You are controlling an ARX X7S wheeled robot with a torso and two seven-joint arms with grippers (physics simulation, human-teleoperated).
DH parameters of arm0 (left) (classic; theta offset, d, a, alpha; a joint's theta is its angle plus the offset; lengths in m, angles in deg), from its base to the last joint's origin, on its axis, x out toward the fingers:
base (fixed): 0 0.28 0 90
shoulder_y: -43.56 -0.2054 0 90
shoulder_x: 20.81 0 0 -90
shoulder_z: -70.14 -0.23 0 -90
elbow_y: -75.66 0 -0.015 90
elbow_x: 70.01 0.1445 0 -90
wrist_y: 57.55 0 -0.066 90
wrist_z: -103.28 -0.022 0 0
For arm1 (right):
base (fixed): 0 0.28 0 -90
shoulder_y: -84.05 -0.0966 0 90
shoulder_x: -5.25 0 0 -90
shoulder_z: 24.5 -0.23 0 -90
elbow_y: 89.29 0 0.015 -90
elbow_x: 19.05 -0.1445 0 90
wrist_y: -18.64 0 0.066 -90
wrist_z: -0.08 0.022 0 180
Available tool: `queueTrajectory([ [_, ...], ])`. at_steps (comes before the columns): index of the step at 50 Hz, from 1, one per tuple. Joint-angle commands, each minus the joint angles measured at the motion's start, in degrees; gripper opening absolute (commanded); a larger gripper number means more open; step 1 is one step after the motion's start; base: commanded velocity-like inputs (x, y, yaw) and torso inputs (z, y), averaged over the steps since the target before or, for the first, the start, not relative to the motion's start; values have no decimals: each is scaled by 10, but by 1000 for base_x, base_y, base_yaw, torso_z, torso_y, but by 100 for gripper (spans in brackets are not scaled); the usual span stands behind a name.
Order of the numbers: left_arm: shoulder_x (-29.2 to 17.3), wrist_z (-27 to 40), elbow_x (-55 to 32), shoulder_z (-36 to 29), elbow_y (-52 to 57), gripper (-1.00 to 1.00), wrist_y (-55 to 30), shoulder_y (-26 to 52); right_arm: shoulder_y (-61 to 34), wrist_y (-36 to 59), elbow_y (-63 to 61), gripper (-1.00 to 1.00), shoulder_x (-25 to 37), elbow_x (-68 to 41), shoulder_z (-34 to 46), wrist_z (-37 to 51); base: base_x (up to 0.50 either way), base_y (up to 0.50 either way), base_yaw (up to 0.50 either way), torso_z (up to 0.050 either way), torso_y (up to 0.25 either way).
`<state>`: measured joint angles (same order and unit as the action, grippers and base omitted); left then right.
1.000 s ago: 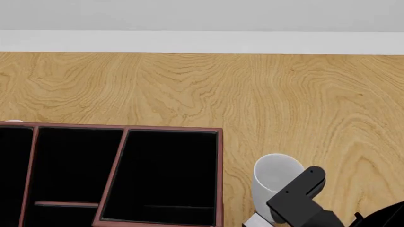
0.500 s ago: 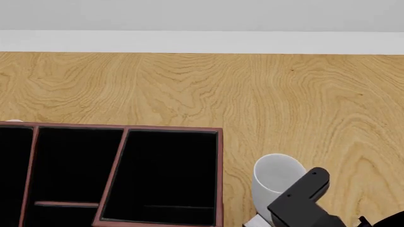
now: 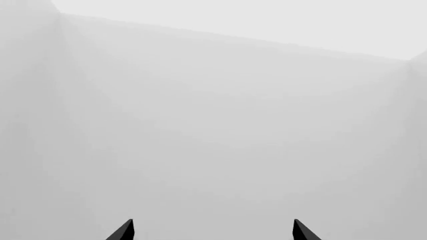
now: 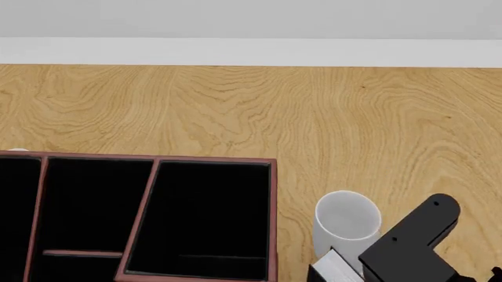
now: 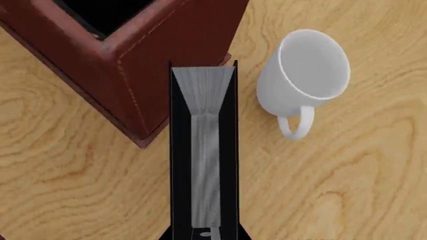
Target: Pick up the book and place it in the right compartment of the caddy.
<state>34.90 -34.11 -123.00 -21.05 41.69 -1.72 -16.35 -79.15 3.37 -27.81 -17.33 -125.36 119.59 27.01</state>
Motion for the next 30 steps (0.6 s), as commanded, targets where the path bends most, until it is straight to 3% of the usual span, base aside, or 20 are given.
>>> queueTrajectory([
  [1, -5, 3, -5, 2, 3, 100, 6, -1, -83, 4, -31, -100, 52, -99, -40, 78, 0, 0, 0, 0, 0],
  [10, -8, 1, -3, 3, 3, 100, 15, -6, -214, 55, 31, -100, 28, -203, -38, 150, 0, 0, 0, 0, 1],
  [15, -9, 1, -5, 5, 1, 100, 21, -8, -322, 81, 129, -100, -38, -252, 0, 212, 0, 0, 0, 0, 0],
  [19, -10, 3, -10, 7, 3, 100, 23, -5, -380, 114, 204, -100, -83, -246, 16, 212, 0, 0, 0, 0, 3],
  [24, -13, 5, -14, 11, 6, 100, 29, -10, -457, 151, 296, -100, -127, -188, 43, 153, 0, 0, 0, 0, 0],
  [30, -16, 4, -21, 17, 7, 100, 37, -12, -562, 149, 369, -100, -194, -17, 116, -31, 0, 0, 0, 0, 2],
])
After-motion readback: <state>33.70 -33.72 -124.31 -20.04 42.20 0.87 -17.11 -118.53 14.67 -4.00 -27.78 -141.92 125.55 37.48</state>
